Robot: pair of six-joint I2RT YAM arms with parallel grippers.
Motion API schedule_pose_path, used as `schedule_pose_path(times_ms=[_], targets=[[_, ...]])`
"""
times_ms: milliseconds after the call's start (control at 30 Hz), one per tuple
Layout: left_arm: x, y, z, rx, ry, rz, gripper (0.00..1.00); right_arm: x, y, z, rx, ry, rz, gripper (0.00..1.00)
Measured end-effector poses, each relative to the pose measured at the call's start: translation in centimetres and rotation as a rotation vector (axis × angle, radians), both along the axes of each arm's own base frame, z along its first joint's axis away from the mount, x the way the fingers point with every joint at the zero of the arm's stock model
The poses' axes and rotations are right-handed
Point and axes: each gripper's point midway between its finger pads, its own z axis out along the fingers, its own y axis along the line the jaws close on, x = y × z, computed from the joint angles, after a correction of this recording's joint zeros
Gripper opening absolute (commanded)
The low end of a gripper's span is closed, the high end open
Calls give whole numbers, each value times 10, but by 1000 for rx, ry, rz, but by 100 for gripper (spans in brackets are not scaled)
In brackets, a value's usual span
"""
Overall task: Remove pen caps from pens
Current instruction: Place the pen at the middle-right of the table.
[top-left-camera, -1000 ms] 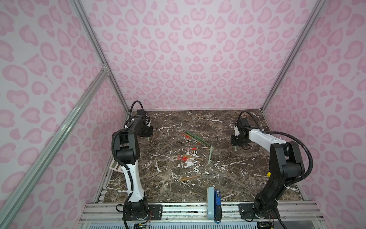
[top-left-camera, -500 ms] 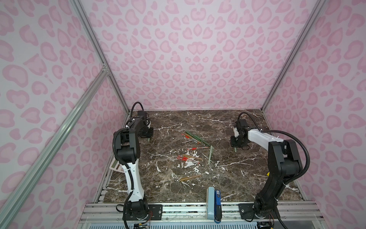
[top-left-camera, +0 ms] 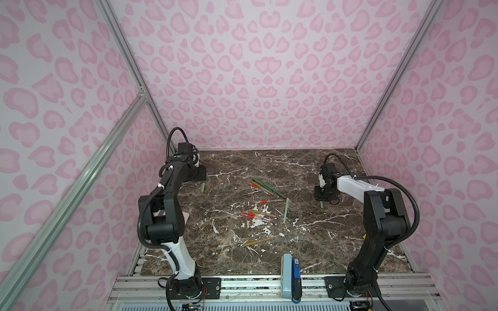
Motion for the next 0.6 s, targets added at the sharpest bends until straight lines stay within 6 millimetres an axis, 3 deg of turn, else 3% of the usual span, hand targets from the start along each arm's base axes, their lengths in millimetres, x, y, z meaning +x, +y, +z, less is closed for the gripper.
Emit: schedule_pose_path(times_ms=[133, 367, 600], targets=[[-36, -19, 35, -47, -128, -31, 76, -1, 0, -4, -1, 11, -4, 22], [-102, -47, 44, -114, -262, -119, 89, 0, -2, 0, -3, 5, -6, 25], [-121, -40, 52, -130, -372, -115, 98, 7, -3, 54, 3, -126, -6, 30]])
